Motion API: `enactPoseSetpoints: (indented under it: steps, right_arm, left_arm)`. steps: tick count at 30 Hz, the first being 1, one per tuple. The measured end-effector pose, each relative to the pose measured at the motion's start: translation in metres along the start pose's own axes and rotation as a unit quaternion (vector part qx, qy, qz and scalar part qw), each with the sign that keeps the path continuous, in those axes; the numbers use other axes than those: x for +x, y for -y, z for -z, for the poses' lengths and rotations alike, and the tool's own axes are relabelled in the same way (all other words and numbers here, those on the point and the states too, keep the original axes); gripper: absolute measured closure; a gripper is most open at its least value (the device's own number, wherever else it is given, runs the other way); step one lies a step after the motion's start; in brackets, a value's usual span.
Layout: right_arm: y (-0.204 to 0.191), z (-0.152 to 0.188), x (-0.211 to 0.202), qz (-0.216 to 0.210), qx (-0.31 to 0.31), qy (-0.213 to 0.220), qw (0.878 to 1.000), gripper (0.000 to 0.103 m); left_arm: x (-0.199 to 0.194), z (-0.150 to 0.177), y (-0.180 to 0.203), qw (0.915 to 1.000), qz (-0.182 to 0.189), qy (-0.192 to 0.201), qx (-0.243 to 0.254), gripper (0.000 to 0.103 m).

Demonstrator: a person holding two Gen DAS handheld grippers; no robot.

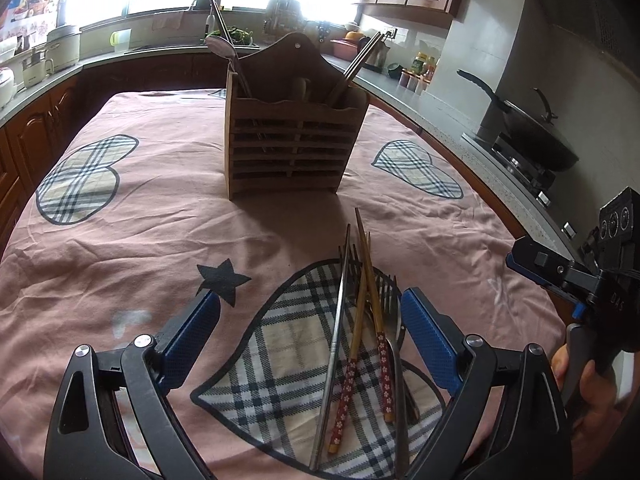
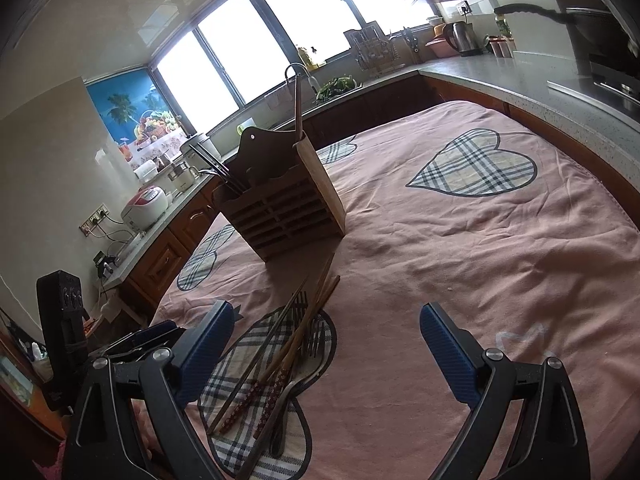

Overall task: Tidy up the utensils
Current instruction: 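Grasp a thin metal chopstick with the left tool while the right tool grasps a wooden chopstick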

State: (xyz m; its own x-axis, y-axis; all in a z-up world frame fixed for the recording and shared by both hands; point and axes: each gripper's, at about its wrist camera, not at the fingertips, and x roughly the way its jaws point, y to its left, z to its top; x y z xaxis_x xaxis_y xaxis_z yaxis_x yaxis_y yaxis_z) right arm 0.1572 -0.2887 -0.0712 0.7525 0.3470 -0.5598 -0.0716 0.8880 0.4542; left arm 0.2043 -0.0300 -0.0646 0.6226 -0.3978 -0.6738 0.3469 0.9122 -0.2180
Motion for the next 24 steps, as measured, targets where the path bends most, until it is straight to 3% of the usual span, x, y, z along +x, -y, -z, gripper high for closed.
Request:
enactPoseSetpoints:
  steps: [8, 12, 17, 20, 22, 24]
  right_arm:
    - [0.016, -0.009, 0.025, 0.000, 0.022, -0.024, 0.999, 0.010]
    - [0.023, -0.014, 0.036, 0.004, 0.027, -0.034, 0.999, 0.016]
    - [0.029, -0.019, 0.053, 0.007, 0.034, -0.050, 0.998, 0.026]
    - [0.030, -0.023, 0.064, 0.006, 0.035, -0.060, 0.998, 0.033]
    - [0.029, -0.026, 0.071, 0.005, 0.035, -0.066, 0.997, 0.037]
    - [0.027, -0.031, 0.079, 0.001, 0.032, -0.069, 0.997, 0.041]
  left_arm:
    - [0.044, -0.009, 0.010, 0.9980, 0.012, -0.048, 0.039, 0.028]
    - [0.068, -0.013, 0.015, 0.9955, 0.023, -0.077, 0.049, 0.044]
    - [0.092, -0.017, 0.024, 0.9918, 0.027, -0.104, 0.069, 0.052]
    - [0.104, -0.018, 0.023, 0.9899, 0.031, -0.119, 0.071, 0.068]
    - [0.106, -0.020, 0.021, 0.9898, 0.029, -0.119, 0.073, 0.085]
    - [0.106, -0.024, 0.016, 0.9893, 0.050, -0.123, 0.061, 0.096]
